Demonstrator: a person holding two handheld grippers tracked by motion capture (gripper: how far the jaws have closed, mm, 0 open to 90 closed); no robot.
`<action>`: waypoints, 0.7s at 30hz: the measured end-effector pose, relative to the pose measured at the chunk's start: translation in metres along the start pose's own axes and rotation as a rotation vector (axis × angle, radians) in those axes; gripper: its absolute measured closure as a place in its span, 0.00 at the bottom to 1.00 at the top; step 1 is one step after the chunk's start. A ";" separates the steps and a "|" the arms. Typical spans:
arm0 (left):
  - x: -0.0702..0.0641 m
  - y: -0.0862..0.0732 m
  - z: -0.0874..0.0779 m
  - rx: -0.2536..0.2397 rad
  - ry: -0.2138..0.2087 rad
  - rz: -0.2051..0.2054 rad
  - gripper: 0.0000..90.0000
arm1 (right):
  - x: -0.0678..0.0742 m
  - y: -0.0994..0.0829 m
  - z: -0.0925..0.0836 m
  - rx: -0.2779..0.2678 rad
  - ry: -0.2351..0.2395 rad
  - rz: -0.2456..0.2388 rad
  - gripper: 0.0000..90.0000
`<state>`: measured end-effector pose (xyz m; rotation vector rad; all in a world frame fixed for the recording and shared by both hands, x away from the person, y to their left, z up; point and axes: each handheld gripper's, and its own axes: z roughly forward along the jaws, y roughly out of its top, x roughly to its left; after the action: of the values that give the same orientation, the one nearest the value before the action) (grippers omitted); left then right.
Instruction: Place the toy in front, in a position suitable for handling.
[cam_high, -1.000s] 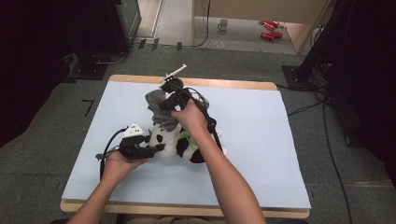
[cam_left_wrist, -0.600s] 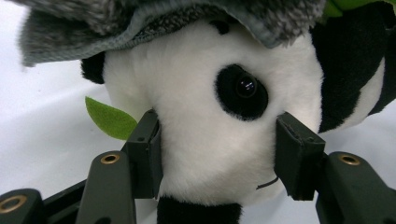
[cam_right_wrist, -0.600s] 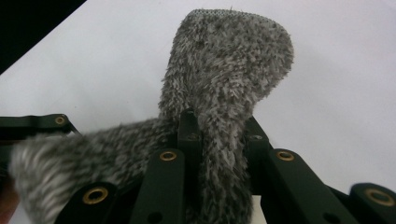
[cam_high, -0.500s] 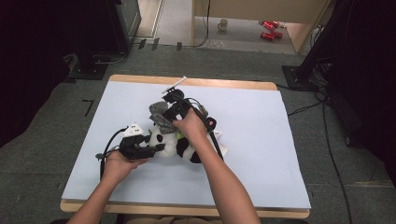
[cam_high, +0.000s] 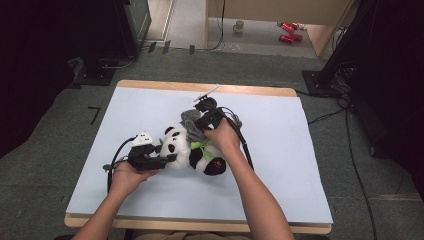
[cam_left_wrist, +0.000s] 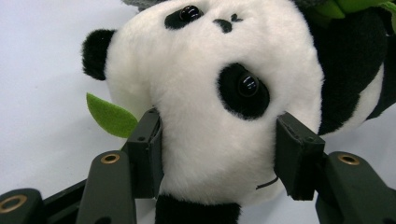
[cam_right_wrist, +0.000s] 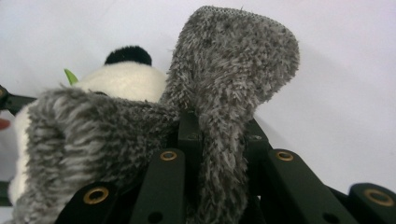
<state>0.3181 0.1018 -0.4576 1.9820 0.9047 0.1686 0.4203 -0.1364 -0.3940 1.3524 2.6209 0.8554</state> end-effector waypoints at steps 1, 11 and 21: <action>0.000 0.000 0.000 0.000 0.000 0.000 0.47 | 0.000 -0.001 -0.002 0.004 -0.011 -0.016 0.85; 0.000 -0.001 0.000 -0.003 -0.005 0.003 0.47 | -0.016 -0.005 -0.020 0.021 -0.048 0.025 0.86; 0.000 -0.002 0.001 -0.006 -0.004 0.010 0.47 | -0.050 -0.033 -0.043 0.028 -0.038 0.101 0.86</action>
<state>0.3171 0.1017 -0.4591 1.9809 0.8911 0.1726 0.4135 -0.2089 -0.3837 1.5047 2.5651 0.7996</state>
